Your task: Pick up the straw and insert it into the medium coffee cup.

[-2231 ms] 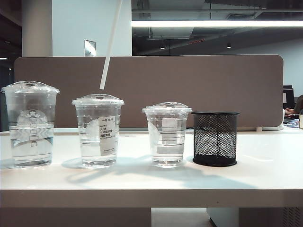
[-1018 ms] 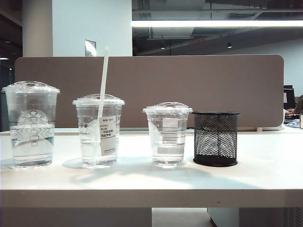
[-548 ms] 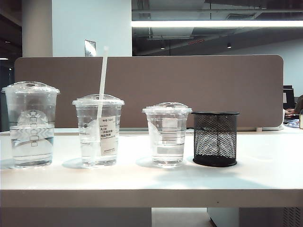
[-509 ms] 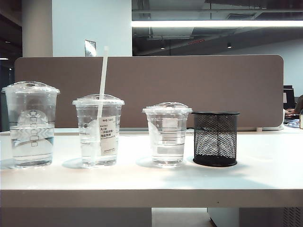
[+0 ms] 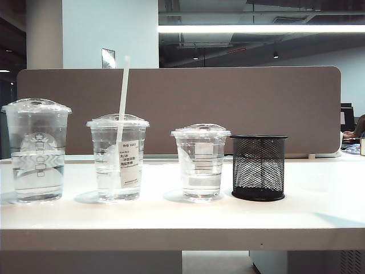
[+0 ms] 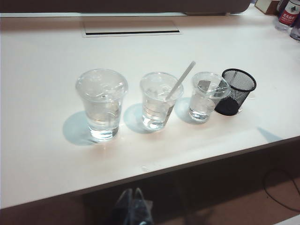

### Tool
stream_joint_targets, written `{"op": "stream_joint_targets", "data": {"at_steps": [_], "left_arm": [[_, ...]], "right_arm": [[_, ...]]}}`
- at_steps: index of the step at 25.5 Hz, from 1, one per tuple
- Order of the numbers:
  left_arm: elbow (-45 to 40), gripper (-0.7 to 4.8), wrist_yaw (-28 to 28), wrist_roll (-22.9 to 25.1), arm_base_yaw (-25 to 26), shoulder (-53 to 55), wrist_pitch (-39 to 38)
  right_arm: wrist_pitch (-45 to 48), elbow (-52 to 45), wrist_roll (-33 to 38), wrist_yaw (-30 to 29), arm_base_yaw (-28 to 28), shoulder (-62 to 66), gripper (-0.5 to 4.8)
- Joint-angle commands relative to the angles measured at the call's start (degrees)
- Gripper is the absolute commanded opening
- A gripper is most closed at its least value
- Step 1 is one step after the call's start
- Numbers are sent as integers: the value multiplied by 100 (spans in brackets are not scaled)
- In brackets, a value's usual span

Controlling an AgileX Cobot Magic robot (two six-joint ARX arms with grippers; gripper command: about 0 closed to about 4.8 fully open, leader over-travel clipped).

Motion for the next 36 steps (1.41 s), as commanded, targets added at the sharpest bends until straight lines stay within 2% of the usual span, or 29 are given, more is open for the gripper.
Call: {"op": "stream_joint_targets", "data": {"at_steps": [1, 11, 20, 23, 27, 30, 33, 36], "left_arm": [[13, -4, 7, 20, 2, 2, 31], [13, -4, -11, 20, 2, 2, 28], [13, -4, 2, 22, 2, 2, 31], [13, -4, 0, 22, 2, 2, 31], [13, -5, 2, 20, 2, 2, 31], [13, -4, 2, 22, 2, 2, 31], [13, -4, 0, 22, 2, 2, 31], [13, -4, 2, 20, 2, 2, 31]], "right_arm": [[107, -704, 173, 28, -356, -726, -1], [96, -2144, 184, -33, -997, -2164, -1], [72, -3084, 195, -37, -1458, -2382, -1], [-424, -3075, 330, -66, -1598, -2380, -1], [-568, -3075, 330, -610, -2013, -2387, -1], [-715, -3075, 330, -774, -2164, -2391, -1], [-1169, -3073, 444, -769, -2227, -2483, -1], [-1134, -3075, 455, -772, -2238, -2568, -1]]}}
